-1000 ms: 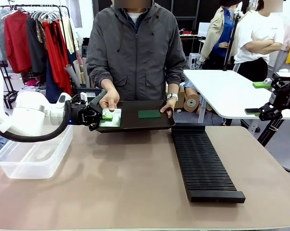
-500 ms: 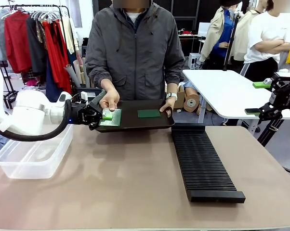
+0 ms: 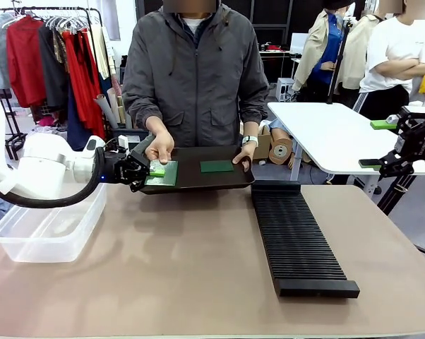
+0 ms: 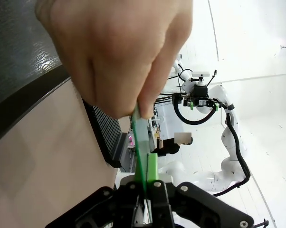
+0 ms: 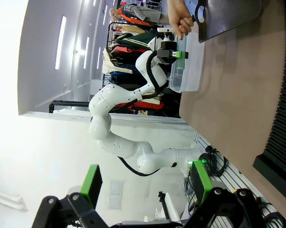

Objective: Sort PCBs into racks and boxes based on the side picked up.
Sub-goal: If the short side of the Blank PCB is picked up, insert it into the PCB Rack ; if the long side is picked up, place it in the Organizing box.

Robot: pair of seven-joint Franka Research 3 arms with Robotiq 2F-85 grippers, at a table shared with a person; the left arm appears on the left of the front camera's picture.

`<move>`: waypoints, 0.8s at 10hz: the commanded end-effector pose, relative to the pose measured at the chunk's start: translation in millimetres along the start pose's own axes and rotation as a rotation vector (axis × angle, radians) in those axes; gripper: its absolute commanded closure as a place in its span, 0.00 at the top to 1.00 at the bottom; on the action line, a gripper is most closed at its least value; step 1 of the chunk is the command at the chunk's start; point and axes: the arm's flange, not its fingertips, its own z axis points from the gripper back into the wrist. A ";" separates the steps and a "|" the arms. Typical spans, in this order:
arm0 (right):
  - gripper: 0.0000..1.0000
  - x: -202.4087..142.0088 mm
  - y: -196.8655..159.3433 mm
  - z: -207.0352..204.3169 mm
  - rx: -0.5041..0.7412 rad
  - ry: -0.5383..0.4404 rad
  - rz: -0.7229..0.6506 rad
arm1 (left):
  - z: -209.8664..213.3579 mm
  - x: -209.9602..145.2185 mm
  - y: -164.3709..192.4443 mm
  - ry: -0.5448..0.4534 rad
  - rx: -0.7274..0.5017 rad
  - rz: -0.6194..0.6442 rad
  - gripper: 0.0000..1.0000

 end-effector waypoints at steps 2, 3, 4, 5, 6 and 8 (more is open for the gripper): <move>1.00 -1.3 1.4 0.8 0.001 0.005 0.004 | -0.2 -0.7 -1.5 -0.012 -0.011 0.003 0.00; 1.00 -1.3 1.4 0.8 0.001 0.005 0.004 | -0.2 -0.7 -1.5 -0.012 -0.011 0.003 0.00; 1.00 -1.3 1.4 0.8 0.001 0.005 0.004 | -0.2 -0.7 -1.5 -0.012 -0.011 0.003 0.00; 1.00 -1.3 1.4 0.8 0.001 0.005 0.004 | -0.2 -0.7 -1.5 -0.012 -0.011 0.003 0.00; 1.00 -1.3 1.4 0.8 0.001 0.005 0.004 | -0.2 -0.7 -1.5 -0.012 -0.011 0.003 0.00; 1.00 -1.3 1.4 0.8 0.001 0.005 0.004 | -0.2 -0.7 -1.5 -0.012 -0.011 0.003 0.00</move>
